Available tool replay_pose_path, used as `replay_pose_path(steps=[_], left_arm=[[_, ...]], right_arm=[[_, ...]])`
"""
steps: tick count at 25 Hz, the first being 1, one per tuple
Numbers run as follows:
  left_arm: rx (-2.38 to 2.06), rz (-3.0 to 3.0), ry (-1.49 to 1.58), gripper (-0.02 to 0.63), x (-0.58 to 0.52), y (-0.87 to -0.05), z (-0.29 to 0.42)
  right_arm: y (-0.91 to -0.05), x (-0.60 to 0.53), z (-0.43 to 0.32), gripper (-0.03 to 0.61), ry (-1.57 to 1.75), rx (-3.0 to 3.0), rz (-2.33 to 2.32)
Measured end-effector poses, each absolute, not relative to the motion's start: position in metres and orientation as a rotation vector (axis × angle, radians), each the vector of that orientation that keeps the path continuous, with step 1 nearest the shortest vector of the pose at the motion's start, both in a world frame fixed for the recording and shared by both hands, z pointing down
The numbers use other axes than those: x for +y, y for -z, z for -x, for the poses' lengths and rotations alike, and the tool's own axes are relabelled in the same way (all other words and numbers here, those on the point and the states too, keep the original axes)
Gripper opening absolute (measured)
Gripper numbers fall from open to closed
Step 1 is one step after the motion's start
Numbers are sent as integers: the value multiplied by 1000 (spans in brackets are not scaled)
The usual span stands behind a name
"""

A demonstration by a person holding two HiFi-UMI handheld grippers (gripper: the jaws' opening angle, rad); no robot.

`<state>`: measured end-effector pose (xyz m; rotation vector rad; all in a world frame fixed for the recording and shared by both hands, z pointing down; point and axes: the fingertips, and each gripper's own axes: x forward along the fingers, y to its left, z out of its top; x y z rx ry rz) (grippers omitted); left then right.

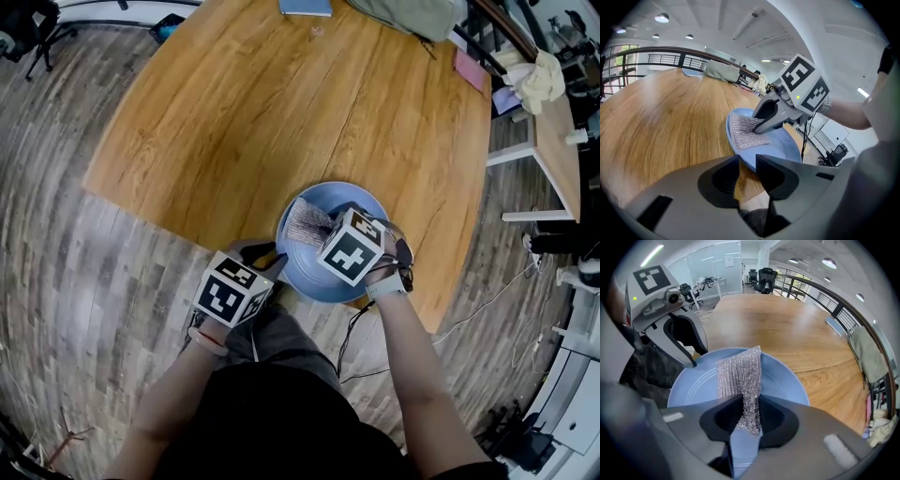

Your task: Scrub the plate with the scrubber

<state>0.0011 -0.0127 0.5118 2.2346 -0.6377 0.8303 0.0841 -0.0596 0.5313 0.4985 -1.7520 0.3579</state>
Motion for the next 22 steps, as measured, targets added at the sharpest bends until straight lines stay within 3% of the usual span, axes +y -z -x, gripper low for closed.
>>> replay_pose_path(steps=[13,22], left_arm=[[-683,-2247,-837,106,-12,-511,0],[-720,-2248,-845,106,-12,-511,1]], right_arm=[[-527,-105,-126,90,115,-1706,-646],[-525,-86,-171,86,22,-1663,-801]])
